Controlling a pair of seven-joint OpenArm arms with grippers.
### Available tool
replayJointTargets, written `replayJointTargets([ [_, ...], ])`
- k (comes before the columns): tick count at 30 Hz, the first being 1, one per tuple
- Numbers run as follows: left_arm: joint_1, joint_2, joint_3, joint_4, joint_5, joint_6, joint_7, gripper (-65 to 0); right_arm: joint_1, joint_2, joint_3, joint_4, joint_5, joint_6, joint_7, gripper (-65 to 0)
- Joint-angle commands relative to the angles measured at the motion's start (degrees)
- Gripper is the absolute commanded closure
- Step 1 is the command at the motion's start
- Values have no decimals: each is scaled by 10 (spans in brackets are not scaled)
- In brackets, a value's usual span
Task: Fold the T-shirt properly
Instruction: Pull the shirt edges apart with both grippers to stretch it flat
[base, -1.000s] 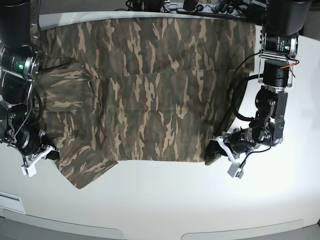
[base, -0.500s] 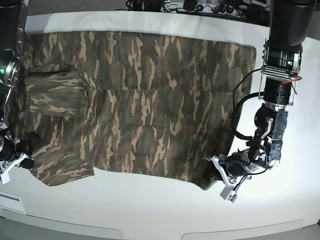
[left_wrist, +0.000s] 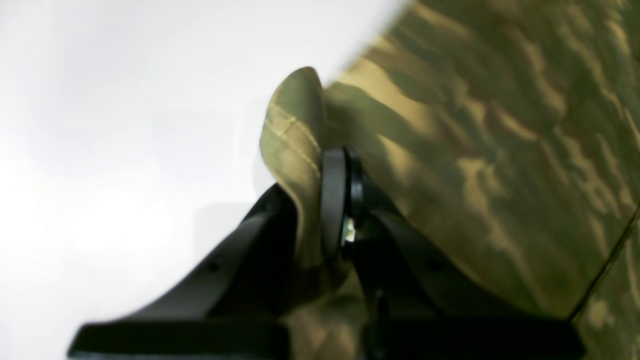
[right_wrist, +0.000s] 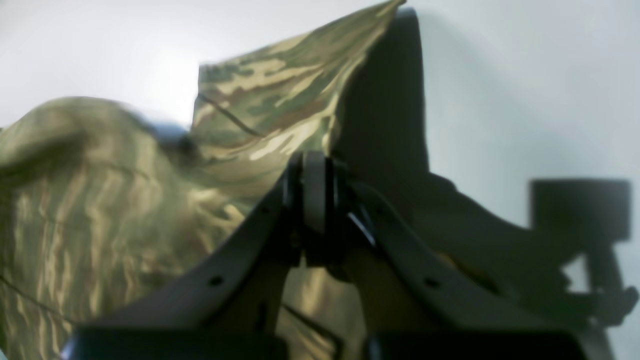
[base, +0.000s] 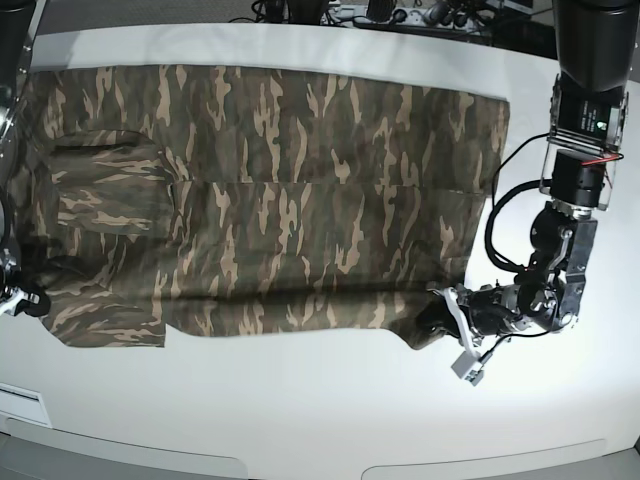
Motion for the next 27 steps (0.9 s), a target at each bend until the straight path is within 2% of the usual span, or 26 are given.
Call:
replayJointTargets([
  [1, -22, -7, -5, 9, -11, -2, -10, 0, 3, 22, 3, 24, 14, 3, 9, 0],
  [3, -22, -14, -5, 9, -11, -5, -7, 0, -26, 31, 3, 54, 23, 3, 8, 0],
  [6, -22, -17, -5, 9, -31, -29, 19, 0, -69, 41, 3, 107, 26, 3, 8, 0],
  [13, -22, -20, -5, 9, -180, -79, 154, 0, -172, 71, 3, 221, 27, 3, -2, 0],
  [17, -22, -31, -5, 9, -242, -79, 213, 0, -209, 78, 3, 261, 26, 3, -29, 0],
  [21, -22, -57, -5, 9, -326, -79, 270, 0, -220, 78, 3, 267, 39, 3, -45, 0],
  [27, -26, -105, -5, 9, -406, -79, 276, 0, -220, 79, 3, 267, 104, 3, -57, 0],
])
